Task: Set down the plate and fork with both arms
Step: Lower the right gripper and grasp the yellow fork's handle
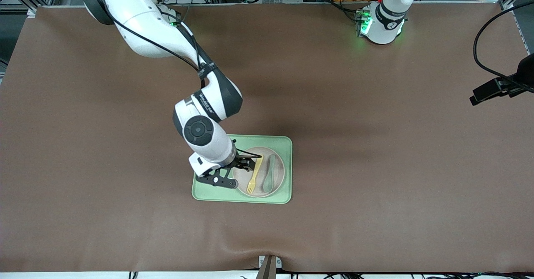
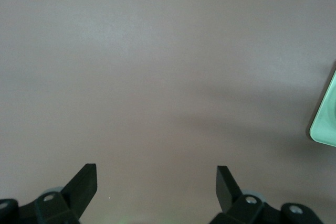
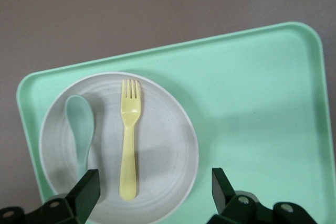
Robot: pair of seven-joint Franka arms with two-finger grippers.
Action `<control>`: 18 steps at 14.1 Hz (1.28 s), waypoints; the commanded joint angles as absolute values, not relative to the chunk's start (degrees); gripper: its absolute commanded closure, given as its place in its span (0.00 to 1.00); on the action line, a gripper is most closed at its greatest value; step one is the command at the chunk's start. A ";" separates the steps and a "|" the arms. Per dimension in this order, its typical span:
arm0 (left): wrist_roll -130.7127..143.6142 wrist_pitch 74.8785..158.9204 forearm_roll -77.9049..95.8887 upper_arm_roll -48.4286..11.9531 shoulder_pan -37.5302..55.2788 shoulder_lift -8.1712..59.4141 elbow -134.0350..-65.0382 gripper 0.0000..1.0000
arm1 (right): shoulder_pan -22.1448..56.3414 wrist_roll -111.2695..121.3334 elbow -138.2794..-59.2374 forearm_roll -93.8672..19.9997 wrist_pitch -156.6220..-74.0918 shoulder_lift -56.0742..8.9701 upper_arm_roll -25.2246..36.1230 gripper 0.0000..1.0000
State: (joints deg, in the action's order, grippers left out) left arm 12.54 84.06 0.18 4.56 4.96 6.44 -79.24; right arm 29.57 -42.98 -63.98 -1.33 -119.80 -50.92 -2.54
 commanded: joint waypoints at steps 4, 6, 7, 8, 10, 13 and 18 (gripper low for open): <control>10.90 84.55 -1.23 3.69 4.48 2.12 -84.54 0.00 | 33.40 -45.97 -56.60 -0.09 -120.76 -58.70 0.88 0.16; 10.81 84.99 -1.23 3.52 4.48 1.50 -85.25 0.00 | 33.75 -46.75 -56.51 -0.18 -121.72 -59.76 1.32 0.20; 10.81 84.99 -1.23 3.52 4.48 0.89 -86.04 0.00 | 34.36 -48.32 -56.60 -0.09 -122.34 -60.29 1.49 0.20; 10.81 85.16 -1.23 3.52 4.48 -0.34 -87.79 0.00 | 34.71 -48.77 -56.43 -0.17 -122.60 -60.90 2.10 0.20; 10.81 87.35 -1.23 3.52 4.48 -2.63 -91.22 0.00 | 34.89 -49.30 -55.81 -0.18 -122.70 -61.26 2.02 0.23; 10.72 87.36 -1.23 3.52 4.48 -2.72 -91.23 0.00 | 34.89 -51.67 -55.46 -0.26 -122.52 -61.70 1.85 0.30; 10.81 87.45 -1.14 3.52 4.92 -2.20 -90.97 0.00 | 35.86 -53.88 -53.00 -0.26 -122.52 -64.16 1.93 0.32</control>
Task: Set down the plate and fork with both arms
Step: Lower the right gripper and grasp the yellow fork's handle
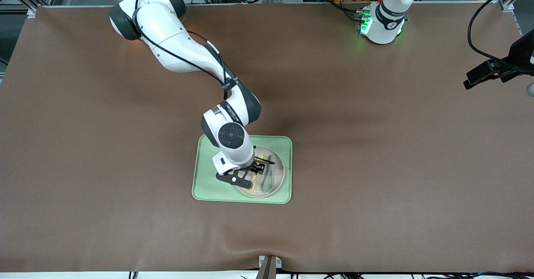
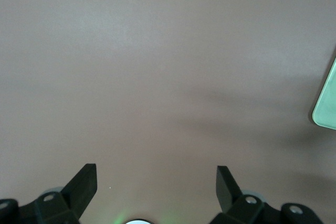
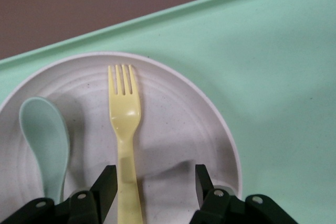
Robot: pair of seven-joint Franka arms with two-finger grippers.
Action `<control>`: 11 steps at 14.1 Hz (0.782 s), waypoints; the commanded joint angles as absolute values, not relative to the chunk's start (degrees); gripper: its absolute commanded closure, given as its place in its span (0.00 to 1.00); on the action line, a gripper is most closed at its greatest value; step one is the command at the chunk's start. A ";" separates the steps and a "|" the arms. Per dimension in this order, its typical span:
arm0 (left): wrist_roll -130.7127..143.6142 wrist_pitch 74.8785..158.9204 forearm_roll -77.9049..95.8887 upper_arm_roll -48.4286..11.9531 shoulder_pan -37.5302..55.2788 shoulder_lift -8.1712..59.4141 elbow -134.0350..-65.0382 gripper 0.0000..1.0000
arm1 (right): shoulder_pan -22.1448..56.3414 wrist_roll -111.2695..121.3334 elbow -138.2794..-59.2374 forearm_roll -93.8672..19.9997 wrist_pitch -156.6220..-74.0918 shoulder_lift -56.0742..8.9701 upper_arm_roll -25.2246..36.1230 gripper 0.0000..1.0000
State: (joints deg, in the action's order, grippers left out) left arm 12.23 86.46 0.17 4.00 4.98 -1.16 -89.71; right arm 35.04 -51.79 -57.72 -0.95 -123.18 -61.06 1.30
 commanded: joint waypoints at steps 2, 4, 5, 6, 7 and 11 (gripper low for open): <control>10.81 87.45 -1.14 3.52 5.01 -2.20 -91.05 0.00 | 35.77 -53.96 -52.74 -0.26 -122.34 -64.16 1.76 0.35; 10.81 87.45 -1.05 3.52 5.01 -2.20 -91.05 0.00 | 35.86 -54.58 -52.65 -0.26 -122.61 -64.16 1.67 0.36; 10.81 87.45 -1.05 3.52 5.01 -2.20 -91.05 0.00 | 35.86 -54.67 -52.47 -0.26 -122.69 -64.25 1.58 0.39; 10.81 87.45 -0.97 3.52 5.01 -2.20 -91.05 0.00 | 35.86 -54.67 -52.30 -0.26 -122.70 -64.34 1.58 0.39; 10.81 87.54 -0.88 3.52 5.01 -2.11 -91.05 0.00 | 35.86 -54.67 -52.29 -0.26 -122.61 -64.42 1.58 0.43; 10.81 87.80 -0.79 3.52 5.01 -1.85 -91.05 0.00 | 36.30 -55.02 -52.29 -0.26 -123.22 -65.13 1.76 0.46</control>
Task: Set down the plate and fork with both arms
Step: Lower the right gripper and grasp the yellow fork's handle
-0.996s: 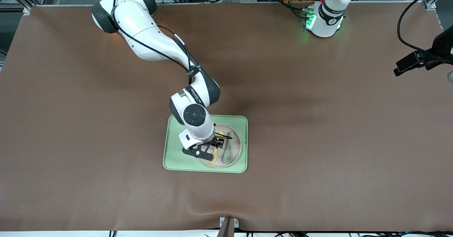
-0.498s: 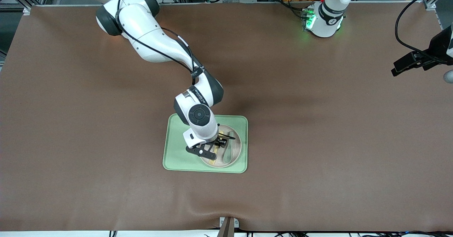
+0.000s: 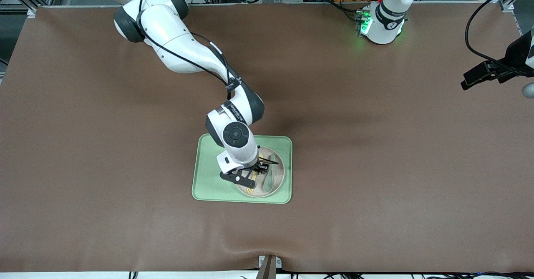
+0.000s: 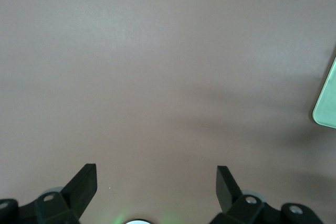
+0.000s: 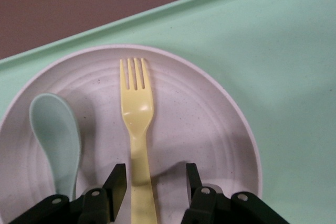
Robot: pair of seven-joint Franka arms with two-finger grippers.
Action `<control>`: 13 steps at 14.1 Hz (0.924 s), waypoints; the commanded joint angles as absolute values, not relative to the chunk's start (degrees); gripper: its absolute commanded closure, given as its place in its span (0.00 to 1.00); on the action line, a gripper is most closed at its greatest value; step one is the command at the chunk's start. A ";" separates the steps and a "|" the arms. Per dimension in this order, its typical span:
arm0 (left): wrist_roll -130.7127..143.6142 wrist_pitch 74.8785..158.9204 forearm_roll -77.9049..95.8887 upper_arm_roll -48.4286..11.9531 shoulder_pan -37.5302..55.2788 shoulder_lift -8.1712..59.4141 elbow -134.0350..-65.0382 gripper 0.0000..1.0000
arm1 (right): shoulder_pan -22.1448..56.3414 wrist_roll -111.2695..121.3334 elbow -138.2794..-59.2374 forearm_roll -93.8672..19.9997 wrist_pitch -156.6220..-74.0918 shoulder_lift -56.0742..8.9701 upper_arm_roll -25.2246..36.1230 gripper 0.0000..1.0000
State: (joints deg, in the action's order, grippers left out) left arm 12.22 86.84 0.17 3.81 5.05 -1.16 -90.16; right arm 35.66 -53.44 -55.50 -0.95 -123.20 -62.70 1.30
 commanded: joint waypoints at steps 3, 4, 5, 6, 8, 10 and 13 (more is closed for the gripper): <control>10.81 87.98 -0.70 3.52 5.01 -1.67 -91.05 0.00 | 36.39 -55.46 -52.29 -0.26 -123.48 -65.48 1.76 0.51; 10.81 87.98 -0.70 3.52 5.01 -1.67 -91.05 0.00 | 36.39 -55.37 -52.29 -0.26 -123.75 -65.48 1.76 0.69; 10.81 88.07 -0.70 3.52 5.01 -1.67 -91.05 0.00 | 36.39 -55.37 -52.29 -0.26 -123.49 -65.48 1.76 0.82; 10.81 88.07 -0.70 3.52 5.01 -1.67 -91.05 0.00 | 36.30 -55.28 -52.29 -0.26 -123.05 -65.39 1.67 0.91; 10.81 87.98 -0.70 3.52 5.01 -1.67 -91.05 0.00 | 35.95 -55.28 -52.21 -0.44 -121.91 -64.95 1.41 1.00; 10.81 87.98 -0.70 3.52 5.10 -1.67 -91.05 0.00 | 35.34 -55.20 -52.12 -0.96 -120.77 -63.64 0.97 1.00; 10.81 87.98 -0.70 3.52 5.10 -1.76 -91.14 0.00 | 32.71 -55.11 -49.84 -2.54 -116.73 -61.71 -1.57 1.00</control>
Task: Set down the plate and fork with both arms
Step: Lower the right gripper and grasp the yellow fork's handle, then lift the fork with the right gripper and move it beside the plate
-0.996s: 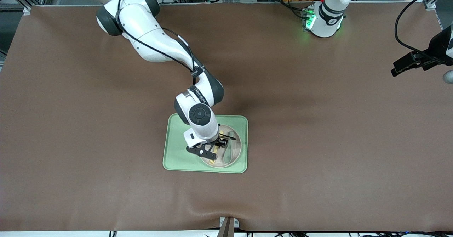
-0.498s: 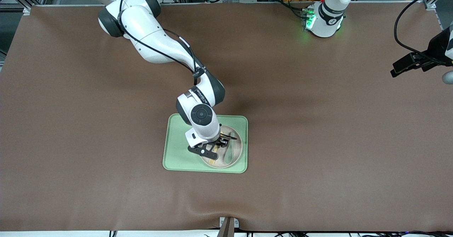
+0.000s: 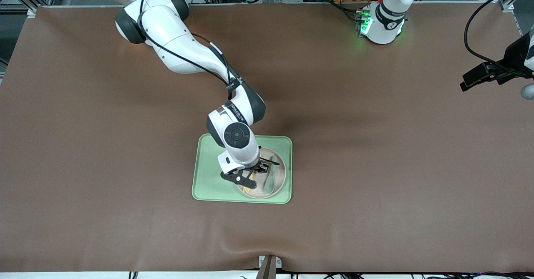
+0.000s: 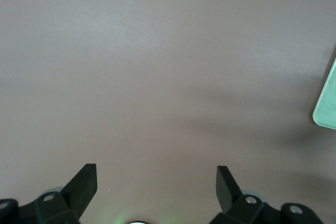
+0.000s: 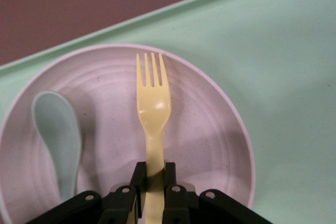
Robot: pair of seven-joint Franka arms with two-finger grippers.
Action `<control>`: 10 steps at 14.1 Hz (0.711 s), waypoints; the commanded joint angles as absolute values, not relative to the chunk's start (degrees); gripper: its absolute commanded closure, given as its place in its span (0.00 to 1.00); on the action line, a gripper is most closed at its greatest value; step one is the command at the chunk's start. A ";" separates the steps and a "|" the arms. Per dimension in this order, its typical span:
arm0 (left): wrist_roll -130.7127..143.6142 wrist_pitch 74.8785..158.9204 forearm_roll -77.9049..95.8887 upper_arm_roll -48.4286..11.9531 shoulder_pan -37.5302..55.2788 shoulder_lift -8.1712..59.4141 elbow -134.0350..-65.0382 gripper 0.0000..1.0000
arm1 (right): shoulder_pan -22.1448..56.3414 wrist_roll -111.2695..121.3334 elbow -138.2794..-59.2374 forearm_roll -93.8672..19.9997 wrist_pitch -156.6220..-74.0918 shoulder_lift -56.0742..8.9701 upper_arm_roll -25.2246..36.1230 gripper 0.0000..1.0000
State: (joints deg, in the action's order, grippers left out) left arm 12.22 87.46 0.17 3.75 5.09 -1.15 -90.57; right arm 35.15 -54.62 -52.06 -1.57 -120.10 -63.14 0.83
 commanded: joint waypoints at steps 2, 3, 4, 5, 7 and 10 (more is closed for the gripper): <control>10.81 87.98 -0.70 3.52 4.92 -1.93 -91.14 0.00 | 30.68 -53.80 -49.92 -2.81 -115.41 -60.56 -1.93 1.00; 10.81 87.98 -0.70 3.52 4.92 -1.85 -91.23 0.00 | 29.98 -50.05 -49.92 -2.90 -114.01 -59.86 -1.85 1.00; 10.81 87.98 -0.70 3.52 4.92 -1.76 -91.23 0.00 | 28.84 -45.66 -50.18 -2.73 -112.34 -58.64 -1.76 1.00; 10.81 87.98 -0.70 3.52 4.92 -1.76 -91.23 0.00 | 27.78 -42.05 -50.53 -2.55 -111.98 -58.28 -1.67 1.00; 10.81 87.98 -0.70 3.52 4.92 -1.76 -91.23 0.00 | 26.81 -37.54 -52.90 -2.46 -111.45 -56.87 -1.58 1.00; 11.16 88.07 -0.62 3.52 5.10 -1.50 -91.32 0.00 | 25.32 -35.35 -59.74 -1.06 -112.32 -54.07 -1.49 1.00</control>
State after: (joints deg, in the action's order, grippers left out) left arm 12.22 87.48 0.17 3.74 5.09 -1.16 -90.67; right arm 26.38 -37.62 -52.15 -1.95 -111.34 -58.31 -0.56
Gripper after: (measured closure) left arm 0.000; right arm 0.824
